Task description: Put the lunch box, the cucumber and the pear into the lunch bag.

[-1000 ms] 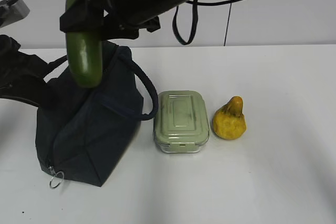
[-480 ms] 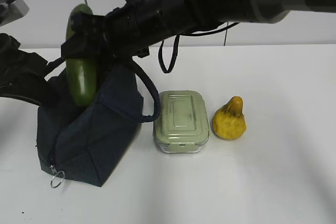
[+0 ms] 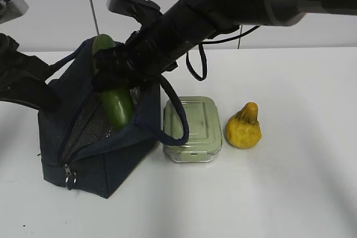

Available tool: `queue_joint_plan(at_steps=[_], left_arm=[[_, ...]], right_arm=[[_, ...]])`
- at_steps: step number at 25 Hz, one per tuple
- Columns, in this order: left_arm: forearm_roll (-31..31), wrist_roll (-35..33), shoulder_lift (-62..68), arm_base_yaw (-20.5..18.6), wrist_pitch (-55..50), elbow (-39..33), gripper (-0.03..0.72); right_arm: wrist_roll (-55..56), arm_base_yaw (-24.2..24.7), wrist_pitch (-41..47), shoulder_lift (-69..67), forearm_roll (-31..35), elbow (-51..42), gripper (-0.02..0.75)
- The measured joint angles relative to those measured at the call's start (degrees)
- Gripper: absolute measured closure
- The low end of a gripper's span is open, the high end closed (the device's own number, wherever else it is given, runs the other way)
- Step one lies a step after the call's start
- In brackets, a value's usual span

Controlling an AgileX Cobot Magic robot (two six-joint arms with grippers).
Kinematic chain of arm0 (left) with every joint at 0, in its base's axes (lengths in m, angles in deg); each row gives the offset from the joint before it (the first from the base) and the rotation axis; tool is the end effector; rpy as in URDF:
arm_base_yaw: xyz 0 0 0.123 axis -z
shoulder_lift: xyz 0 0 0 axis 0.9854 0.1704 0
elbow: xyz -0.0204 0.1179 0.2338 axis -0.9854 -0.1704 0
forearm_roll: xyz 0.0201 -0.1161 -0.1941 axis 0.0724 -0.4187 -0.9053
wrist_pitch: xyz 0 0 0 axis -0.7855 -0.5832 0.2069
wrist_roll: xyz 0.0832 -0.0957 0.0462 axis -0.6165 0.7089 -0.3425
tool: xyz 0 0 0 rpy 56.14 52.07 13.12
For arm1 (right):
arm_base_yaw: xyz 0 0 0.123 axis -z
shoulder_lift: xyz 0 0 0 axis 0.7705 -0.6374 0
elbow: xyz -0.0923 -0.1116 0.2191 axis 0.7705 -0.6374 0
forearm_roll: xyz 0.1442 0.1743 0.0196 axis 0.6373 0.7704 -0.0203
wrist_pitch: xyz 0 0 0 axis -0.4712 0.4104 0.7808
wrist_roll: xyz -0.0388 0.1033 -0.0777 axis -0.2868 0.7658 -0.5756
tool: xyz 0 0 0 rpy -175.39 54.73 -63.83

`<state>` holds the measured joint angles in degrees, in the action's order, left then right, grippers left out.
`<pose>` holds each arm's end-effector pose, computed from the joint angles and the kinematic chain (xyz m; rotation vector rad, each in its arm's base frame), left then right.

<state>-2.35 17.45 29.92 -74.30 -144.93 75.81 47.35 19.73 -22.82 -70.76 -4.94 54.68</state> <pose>0.2655 -0.0867 0.2198 0.4717 2.7017 -0.6154 0.3606 0.2906 0.1986 -0.7002 2.4029 0.9246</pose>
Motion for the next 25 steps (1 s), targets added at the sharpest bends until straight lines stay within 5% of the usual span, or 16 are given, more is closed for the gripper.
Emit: queue_joint_plan(at_steps=[6,14,22,25], left_arm=[[0.00,0.00,0.00,0.00,0.14,0.00,0.704],[0.24,0.00,0.00,0.00,0.14,0.00,0.704],[0.37,0.00,0.00,0.00,0.09,0.00,0.704],[0.43,0.00,0.00,0.00,0.09,0.00,0.704]], right_arm=[[-1.19,0.11,1.40,0.00,1.07,0.57,0.115],[0.28,4.66,6.76,3.35,-1.76,6.11,0.115],[17.79,10.05,14.51,8.57,-28.66,7.66,0.141],[20.95,11.95,21.87,7.72,-33.99,7.66,0.142]])
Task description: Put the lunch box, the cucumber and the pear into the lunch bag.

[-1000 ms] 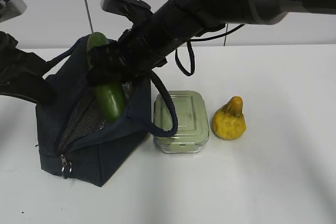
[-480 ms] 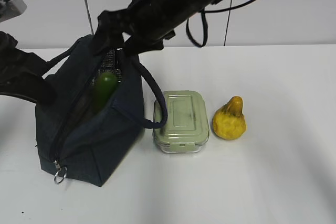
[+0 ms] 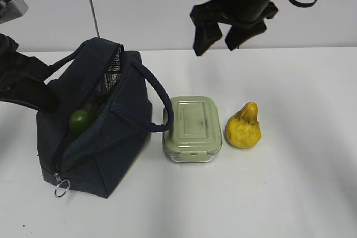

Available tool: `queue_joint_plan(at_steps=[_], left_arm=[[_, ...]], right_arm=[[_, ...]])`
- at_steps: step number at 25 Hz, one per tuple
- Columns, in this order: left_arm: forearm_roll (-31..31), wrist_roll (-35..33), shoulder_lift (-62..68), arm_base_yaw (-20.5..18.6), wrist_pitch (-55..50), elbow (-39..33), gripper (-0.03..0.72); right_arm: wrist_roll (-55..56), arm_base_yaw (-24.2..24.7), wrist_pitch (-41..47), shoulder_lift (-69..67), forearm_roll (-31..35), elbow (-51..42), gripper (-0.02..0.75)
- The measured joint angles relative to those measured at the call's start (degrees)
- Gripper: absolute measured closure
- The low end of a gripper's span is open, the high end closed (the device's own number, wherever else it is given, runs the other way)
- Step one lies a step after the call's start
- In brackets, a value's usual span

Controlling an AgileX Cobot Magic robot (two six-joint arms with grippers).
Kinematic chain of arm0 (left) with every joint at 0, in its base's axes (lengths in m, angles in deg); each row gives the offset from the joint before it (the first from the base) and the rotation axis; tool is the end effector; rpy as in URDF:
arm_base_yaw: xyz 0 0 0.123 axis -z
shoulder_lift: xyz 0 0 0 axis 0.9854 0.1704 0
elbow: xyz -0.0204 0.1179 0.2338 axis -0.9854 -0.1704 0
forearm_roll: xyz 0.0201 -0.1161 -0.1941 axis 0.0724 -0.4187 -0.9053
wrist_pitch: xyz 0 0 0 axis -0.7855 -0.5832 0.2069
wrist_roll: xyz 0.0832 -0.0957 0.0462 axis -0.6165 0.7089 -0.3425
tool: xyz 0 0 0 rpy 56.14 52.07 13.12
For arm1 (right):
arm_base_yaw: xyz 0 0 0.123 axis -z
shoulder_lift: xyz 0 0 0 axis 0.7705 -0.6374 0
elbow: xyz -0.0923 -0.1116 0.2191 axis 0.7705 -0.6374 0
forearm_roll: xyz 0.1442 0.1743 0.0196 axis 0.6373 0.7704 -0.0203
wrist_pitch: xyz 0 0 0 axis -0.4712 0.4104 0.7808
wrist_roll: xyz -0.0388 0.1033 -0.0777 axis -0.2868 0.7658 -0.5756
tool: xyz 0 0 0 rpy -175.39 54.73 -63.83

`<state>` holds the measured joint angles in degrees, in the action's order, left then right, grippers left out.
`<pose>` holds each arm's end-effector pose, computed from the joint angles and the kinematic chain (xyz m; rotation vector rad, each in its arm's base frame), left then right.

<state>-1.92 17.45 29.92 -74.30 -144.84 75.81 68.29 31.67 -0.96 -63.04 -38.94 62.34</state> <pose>0.2657 -0.0859 0.2194 0.4762 2.7027 -0.6055 0.3805 0.1566 0.2476 -0.5523 2.6716 0.3483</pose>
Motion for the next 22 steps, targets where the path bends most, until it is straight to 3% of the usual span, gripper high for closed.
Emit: queue_joint_plan(at_steps=[7,22], left_arm=[[0.05,0.00,0.00,0.00,-0.17,0.00,0.704],[0.40,0.00,0.00,0.00,-0.66,0.00,0.704]], right_arm=[[3.45,0.54,5.94,-2.63,-9.62,-0.10,0.143],[6.11,2.74,5.94,-9.14,-13.04,-2.60,0.216]])
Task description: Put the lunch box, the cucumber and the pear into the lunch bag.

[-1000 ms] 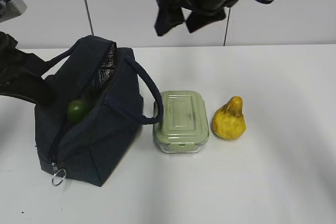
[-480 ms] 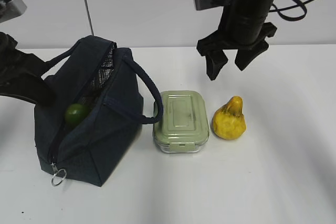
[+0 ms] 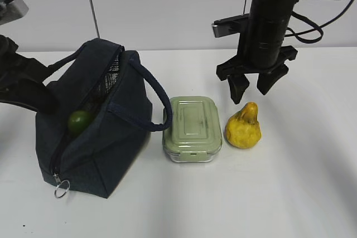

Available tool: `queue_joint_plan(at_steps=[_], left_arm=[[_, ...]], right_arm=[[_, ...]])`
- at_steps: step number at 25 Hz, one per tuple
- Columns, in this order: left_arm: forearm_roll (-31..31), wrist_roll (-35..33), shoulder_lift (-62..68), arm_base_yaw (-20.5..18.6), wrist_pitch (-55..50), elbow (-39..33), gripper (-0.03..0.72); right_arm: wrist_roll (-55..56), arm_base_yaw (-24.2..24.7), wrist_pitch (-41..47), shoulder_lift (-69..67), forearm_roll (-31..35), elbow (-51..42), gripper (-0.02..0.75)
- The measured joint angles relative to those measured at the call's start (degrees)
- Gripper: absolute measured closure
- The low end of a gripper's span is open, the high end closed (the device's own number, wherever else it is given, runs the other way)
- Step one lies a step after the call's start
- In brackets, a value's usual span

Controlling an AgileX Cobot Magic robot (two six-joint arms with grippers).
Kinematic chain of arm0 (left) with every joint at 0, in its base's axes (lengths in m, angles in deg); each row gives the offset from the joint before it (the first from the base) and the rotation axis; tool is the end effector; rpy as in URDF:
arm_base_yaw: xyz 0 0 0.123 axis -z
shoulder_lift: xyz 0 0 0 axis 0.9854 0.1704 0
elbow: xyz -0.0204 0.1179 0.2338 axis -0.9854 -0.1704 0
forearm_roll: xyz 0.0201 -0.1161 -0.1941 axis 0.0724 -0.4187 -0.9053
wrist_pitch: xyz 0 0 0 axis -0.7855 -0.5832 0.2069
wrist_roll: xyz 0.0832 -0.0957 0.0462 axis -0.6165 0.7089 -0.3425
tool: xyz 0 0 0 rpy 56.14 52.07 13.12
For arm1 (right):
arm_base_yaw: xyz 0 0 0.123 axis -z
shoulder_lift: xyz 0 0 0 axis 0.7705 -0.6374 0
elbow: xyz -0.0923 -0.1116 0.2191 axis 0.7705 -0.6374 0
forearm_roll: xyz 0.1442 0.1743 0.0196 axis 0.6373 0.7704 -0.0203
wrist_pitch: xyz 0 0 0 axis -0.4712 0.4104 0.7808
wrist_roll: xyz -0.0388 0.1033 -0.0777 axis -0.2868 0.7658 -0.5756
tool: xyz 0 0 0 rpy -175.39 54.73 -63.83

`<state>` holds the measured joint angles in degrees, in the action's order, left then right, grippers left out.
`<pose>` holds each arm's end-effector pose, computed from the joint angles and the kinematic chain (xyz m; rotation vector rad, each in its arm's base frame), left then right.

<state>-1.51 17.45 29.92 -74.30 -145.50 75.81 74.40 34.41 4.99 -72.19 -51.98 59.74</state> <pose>0.2641 -0.0855 0.2187 0.4870 2.7133 -0.6036 0.3886 0.1099 0.1641 -0.4674 2.9973 0.0045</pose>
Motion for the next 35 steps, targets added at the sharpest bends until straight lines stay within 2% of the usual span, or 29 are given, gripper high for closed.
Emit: queue_joint_plan(at_steps=[7,10,13,18,20,24,26,28,31,33,35], left_arm=[[0.04,0.00,0.00,0.00,0.00,0.00,0.704],[0.04,0.00,0.00,0.00,0.00,0.00,0.704],[0.04,0.00,0.00,0.00,0.05,0.00,0.704],[0.04,0.00,0.00,0.00,0.05,0.00,0.704],[0.04,0.00,0.00,0.00,0.05,0.00,0.704],[0.04,0.00,0.00,0.00,0.05,0.00,0.704],[0.04,0.00,0.00,0.00,0.05,0.00,0.704],[0.04,0.00,0.00,0.00,0.05,0.00,0.704],[0.11,0.00,0.00,0.00,0.05,0.00,0.704],[0.11,0.00,0.00,0.00,0.05,0.00,0.704],[0.11,0.00,0.00,0.00,0.10,0.00,0.704]], right_arm=[[-1.03,1.12,-0.18,-0.05,2.26,-3.93,0.218],[-2.35,1.12,-0.18,-0.29,4.08,-4.16,0.246],[-3.21,1.12,-0.18,-0.29,5.52,-4.16,0.333],[-3.60,1.12,-0.23,-0.43,5.03,-4.16,0.568],[-3.60,1.12,-0.23,-0.26,4.27,-4.16,0.602],[-3.60,1.24,-0.45,3.73,4.39,-4.51,0.618],[-4.28,1.24,-1.62,7.50,7.17,-4.09,0.620],[-8.89,0.76,-4.89,11.65,13.02,-2.49,0.622],[-17.29,-0.98,-7.89,14.97,24.84,-0.42,0.622],[-24.81,-3.58,-9.83,15.67,34.97,0.48,0.624],[-29.52,-6.00,-11.36,15.67,40.85,0.60,0.624]])
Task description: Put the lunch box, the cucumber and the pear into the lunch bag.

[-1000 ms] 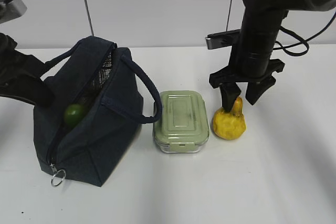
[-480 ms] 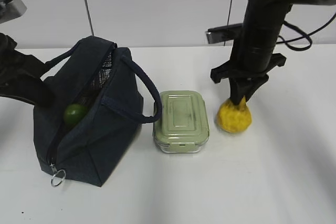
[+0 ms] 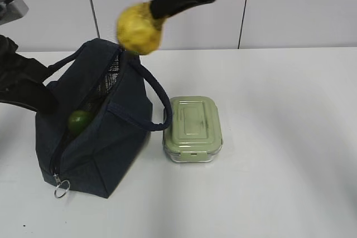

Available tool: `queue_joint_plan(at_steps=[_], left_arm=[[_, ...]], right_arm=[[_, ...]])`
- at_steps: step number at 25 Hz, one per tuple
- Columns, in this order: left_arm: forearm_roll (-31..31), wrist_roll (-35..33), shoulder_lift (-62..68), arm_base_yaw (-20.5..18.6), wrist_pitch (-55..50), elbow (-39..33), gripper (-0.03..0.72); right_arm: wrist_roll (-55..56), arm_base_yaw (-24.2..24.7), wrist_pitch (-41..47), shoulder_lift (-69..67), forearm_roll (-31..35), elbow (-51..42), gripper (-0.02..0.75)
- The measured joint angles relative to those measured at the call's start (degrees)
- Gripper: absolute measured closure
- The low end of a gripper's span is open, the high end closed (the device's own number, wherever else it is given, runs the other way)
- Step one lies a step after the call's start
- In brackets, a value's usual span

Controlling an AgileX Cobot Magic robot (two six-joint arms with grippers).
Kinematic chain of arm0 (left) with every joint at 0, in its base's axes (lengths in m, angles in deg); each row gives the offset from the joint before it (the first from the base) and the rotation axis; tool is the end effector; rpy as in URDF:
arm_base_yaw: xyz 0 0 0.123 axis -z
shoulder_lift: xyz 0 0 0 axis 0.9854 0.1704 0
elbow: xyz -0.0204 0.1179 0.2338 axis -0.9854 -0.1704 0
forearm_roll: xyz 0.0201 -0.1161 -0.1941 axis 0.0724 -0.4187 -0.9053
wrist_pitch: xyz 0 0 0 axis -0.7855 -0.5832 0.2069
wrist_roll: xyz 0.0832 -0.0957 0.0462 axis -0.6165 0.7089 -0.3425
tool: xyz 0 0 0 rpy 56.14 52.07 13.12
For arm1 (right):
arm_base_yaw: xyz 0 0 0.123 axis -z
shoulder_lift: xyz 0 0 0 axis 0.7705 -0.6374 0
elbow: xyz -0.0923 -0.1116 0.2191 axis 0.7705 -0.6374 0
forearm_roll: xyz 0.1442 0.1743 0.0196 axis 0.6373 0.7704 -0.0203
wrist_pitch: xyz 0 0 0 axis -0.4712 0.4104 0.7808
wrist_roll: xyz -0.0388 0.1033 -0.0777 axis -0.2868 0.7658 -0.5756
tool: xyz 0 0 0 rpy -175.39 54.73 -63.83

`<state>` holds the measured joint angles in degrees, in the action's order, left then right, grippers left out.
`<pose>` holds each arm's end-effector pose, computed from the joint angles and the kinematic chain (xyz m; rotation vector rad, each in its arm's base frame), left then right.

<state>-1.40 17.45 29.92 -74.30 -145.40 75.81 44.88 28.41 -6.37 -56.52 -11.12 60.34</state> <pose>0.2643 -0.0852 0.2187 0.4875 2.7125 -0.6003 0.3438 0.2193 0.3144 -0.8652 2.2359 0.8252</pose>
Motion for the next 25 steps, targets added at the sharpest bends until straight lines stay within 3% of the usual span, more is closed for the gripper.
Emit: queue_joint_plan(at_steps=[6,14,18,19,22,25], left_arm=[[0.07,0.00,0.00,0.00,0.00,0.00,0.704],[0.07,0.00,0.00,0.00,-0.05,0.00,0.704],[0.07,0.00,0.00,0.00,-0.05,0.00,0.704],[0.07,0.00,0.00,0.00,-0.05,0.00,0.704],[0.09,0.00,0.00,0.00,-0.05,0.00,0.704],[0.09,0.00,0.00,0.00,0.02,0.00,0.704]], right_arm=[[-3.92,-5.56,-2.33,-3.64,4.59,0.00,0.625],[-2.88,-6.00,-2.16,-10.77,2.54,0.00,0.621],[-2.88,-6.00,-1.70,-11.63,2.42,0.50,0.511],[-2.88,-6.00,-1.46,-11.63,2.42,1.05,0.395],[-2.88,-6.00,-0.79,-11.63,2.42,3.07,0.213],[-2.88,-6.00,1.90,-11.63,1.16,6.12,0.174]])
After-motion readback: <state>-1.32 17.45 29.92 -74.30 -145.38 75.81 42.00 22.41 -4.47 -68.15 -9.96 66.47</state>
